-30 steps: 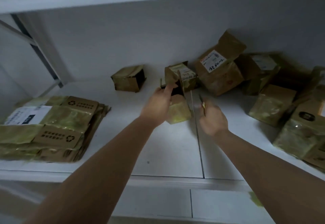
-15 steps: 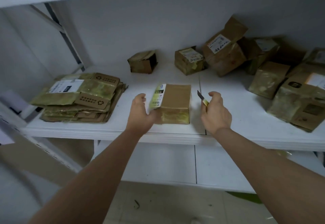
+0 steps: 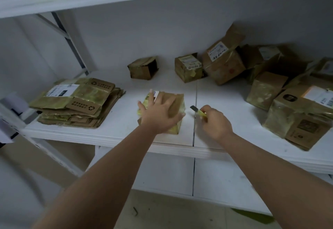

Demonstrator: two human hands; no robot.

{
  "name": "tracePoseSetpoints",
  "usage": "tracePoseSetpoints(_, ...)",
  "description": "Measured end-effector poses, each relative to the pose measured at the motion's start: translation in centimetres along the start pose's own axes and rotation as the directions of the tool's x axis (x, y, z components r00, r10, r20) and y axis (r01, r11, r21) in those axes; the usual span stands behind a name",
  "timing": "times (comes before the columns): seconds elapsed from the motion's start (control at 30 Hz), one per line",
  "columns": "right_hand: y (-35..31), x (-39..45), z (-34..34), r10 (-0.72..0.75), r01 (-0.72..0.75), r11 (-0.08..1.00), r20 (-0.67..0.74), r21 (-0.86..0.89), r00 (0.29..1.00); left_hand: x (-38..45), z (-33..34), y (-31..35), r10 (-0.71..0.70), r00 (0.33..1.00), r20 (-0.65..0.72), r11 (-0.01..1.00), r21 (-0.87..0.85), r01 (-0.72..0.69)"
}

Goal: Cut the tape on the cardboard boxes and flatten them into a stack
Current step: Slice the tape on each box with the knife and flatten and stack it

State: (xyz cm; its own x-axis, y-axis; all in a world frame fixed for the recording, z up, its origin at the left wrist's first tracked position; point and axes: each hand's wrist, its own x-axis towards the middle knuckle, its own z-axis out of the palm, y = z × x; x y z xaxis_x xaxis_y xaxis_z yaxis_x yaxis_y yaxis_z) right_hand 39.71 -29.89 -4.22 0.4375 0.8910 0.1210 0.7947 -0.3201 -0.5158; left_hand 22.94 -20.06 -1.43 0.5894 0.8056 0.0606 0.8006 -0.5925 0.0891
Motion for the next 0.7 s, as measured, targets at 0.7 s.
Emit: tracePoseSetpoints(0.7,0.8,6.4,3.7,0.095,-0.220,0.804,0.246,0.553,0.965,0.7,0.7,1.6,-0.211,0.954,0.212,0.977,0.045,0.207)
